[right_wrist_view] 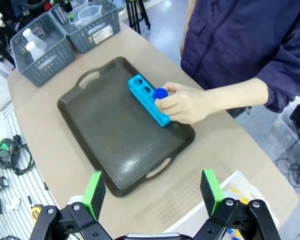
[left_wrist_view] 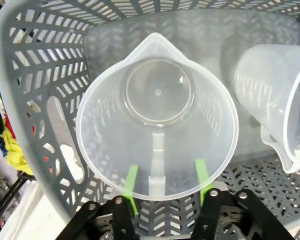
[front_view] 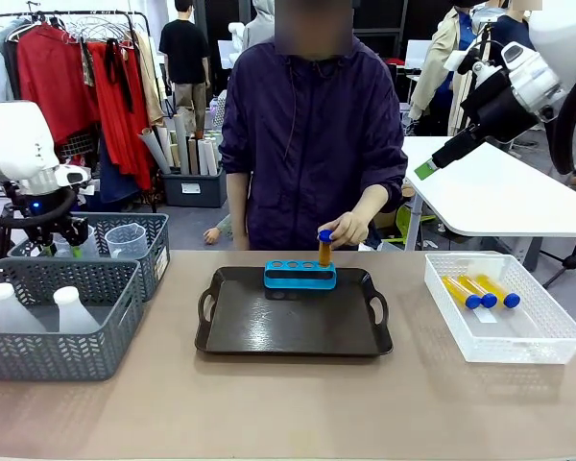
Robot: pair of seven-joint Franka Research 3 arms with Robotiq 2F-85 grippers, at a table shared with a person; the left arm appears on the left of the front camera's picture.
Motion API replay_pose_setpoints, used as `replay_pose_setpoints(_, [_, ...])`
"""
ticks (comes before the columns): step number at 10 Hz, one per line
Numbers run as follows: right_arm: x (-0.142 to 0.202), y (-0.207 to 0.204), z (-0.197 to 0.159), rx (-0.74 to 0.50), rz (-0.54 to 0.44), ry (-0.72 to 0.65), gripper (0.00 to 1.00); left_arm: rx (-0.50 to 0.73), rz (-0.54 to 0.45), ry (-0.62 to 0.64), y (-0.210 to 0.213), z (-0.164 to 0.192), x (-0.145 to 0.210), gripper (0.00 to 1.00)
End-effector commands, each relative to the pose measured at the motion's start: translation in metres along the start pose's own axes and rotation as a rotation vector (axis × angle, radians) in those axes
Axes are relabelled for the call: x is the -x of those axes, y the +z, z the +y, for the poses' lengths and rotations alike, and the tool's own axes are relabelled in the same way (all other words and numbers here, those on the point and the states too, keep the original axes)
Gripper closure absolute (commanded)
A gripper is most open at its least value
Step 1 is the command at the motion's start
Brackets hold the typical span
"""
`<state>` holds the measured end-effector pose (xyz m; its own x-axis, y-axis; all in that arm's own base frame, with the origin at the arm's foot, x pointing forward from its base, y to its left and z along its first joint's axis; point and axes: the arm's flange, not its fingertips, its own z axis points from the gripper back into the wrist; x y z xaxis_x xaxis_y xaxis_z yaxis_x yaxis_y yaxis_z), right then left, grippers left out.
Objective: Prepare the laboratory tools.
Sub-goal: Pick up one Large Measuring Cup and place it on the Handle tray.
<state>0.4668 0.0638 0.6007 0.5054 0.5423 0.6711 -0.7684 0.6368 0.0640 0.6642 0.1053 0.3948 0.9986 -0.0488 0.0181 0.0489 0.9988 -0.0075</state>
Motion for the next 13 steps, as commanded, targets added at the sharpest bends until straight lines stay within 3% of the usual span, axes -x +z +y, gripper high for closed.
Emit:
replay_pose_setpoints(1, [0.0,0.001,0.0,-0.012,-0.01,0.003,0.0,-0.027,-0.011,0.029,0.003,-0.001,0.005,1.0])
replay_pose_setpoints(8, [0.0,0.001,0.0,-0.012,-0.01,0.003,0.0,-0.006,-0.059,-0.023,0.044,0.0,0.018,1.0])
replay_pose_setpoints(13, [0.0,0.001,0.0,-0.012,-0.01,0.003,0.0,-0.029,-0.154,-0.232,0.173,-0.021,0.044,1.0])
